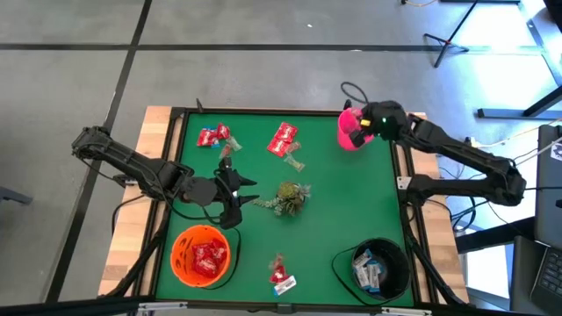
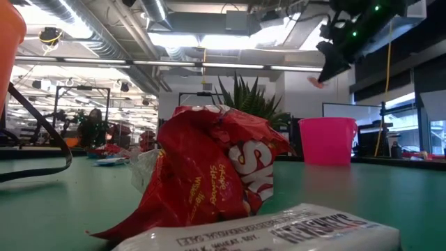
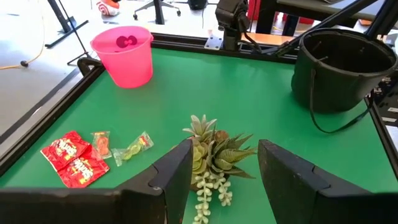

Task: Sort candy
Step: Put the orange gummy into the pink bucket

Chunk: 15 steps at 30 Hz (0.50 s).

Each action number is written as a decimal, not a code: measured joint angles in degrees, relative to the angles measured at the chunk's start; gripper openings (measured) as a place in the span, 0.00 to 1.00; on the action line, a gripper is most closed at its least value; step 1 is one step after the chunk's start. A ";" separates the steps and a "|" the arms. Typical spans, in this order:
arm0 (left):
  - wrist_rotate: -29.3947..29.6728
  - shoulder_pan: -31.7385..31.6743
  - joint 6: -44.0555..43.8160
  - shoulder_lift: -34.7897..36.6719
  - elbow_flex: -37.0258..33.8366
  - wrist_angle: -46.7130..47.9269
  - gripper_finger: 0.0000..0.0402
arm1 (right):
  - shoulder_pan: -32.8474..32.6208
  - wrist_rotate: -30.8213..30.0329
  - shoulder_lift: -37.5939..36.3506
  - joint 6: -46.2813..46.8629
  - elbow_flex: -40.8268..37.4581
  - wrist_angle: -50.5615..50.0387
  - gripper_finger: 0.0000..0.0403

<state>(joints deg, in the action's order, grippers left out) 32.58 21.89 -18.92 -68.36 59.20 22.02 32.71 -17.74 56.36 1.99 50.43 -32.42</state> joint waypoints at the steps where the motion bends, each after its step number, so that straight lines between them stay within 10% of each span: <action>1: 0.00 0.00 0.00 0.00 0.00 0.00 0.43 | 1.50 2.16 0.20 0.28 0.00 -0.42 0.00; 15: 1.42 0.00 0.39 0.00 0.00 -0.04 0.43 | 14.02 14.37 0.81 0.85 0.00 -6.86 0.14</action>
<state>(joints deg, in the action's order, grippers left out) 34.00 21.89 -18.53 -68.36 59.20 21.98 46.74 -3.38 57.17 2.83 50.43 -39.28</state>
